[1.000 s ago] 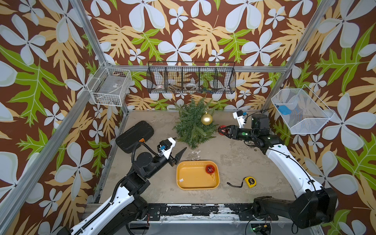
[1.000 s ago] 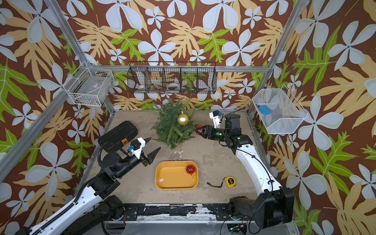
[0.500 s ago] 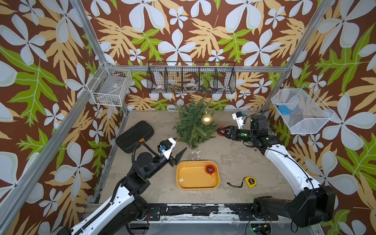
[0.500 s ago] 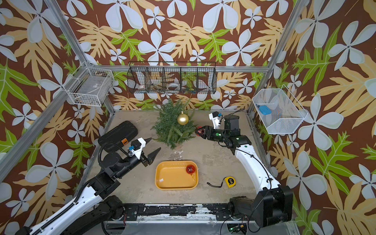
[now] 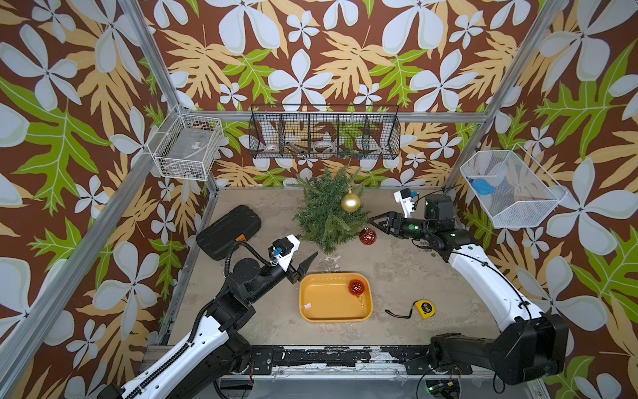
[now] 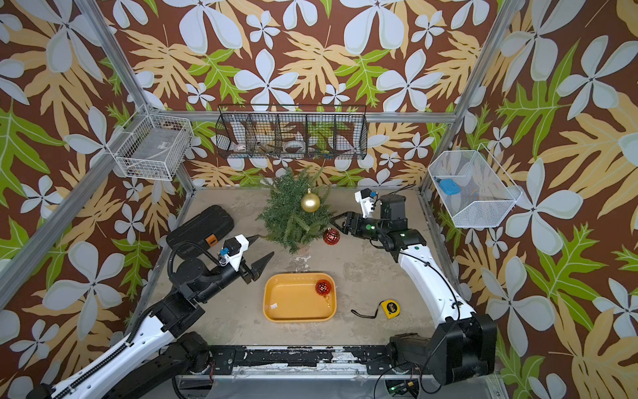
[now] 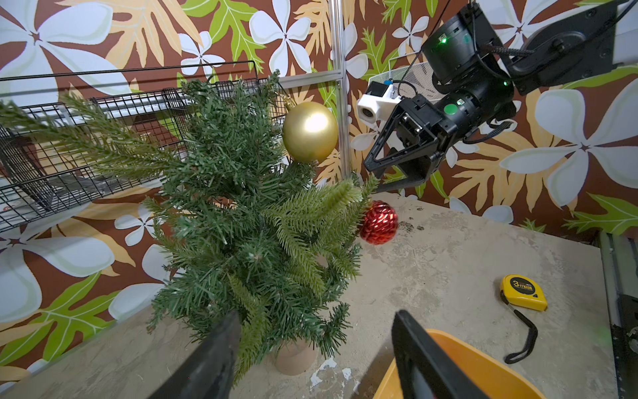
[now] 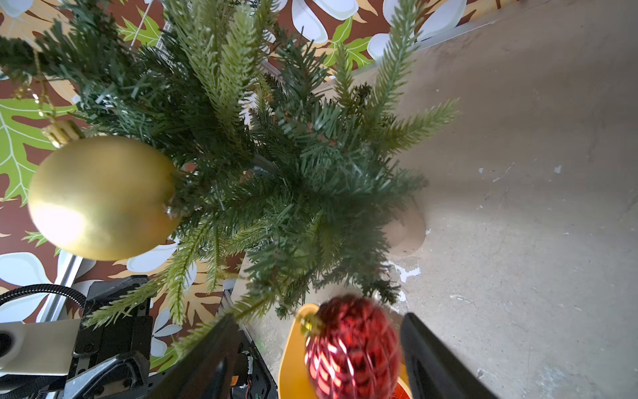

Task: Decorate the small christmas tree with ornaments
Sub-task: Hang an ornament on the christmas tree.

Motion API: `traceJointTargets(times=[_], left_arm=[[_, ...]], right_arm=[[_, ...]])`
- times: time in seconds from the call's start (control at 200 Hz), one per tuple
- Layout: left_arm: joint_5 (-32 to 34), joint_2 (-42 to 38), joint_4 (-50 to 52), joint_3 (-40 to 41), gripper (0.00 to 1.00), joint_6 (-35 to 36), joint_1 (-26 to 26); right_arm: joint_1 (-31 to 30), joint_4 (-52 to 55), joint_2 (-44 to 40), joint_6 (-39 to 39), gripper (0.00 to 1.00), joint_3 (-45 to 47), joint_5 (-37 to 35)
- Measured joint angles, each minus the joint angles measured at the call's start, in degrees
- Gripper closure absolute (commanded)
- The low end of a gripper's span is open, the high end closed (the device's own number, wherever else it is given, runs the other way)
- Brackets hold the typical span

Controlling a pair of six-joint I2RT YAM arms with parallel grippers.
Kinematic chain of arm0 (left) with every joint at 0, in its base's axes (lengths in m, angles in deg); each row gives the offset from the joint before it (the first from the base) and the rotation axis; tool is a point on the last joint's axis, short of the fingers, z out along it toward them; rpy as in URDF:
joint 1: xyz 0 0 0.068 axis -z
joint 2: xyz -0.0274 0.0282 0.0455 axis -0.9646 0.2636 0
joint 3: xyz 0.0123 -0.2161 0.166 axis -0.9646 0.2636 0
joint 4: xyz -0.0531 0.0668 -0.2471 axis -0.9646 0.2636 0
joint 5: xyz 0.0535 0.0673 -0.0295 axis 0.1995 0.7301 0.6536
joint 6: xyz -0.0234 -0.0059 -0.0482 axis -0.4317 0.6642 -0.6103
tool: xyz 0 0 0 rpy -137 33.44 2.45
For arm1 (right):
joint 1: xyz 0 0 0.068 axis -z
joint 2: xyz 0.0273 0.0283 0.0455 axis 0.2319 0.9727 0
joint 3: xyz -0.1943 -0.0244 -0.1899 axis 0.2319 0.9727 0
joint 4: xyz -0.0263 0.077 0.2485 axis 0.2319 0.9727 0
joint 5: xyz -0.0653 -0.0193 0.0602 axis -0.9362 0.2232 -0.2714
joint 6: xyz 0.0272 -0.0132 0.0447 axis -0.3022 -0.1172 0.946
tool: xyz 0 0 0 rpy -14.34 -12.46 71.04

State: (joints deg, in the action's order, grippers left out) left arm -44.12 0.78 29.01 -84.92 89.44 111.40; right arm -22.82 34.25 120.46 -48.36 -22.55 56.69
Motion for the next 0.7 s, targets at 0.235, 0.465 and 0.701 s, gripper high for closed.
traceJointTargets(times=[0.235,0.465,0.701], left_arm=[[0.0,-0.07,0.0,0.0,0.29,0.0,0.0],[-0.02,-0.26,0.0,0.0,0.29,0.04,0.0],[0.0,-0.61,0.0,0.0,0.3,0.17,0.0]], right_arm=[[0.0,0.11,0.0,-0.09,0.26,-0.33,-0.09],[0.0,1.84,-1.09,-1.09,0.29,-1.51,-1.62],[-0.57,5.77,-4.48,-3.26,0.31,-2.14,-4.2]])
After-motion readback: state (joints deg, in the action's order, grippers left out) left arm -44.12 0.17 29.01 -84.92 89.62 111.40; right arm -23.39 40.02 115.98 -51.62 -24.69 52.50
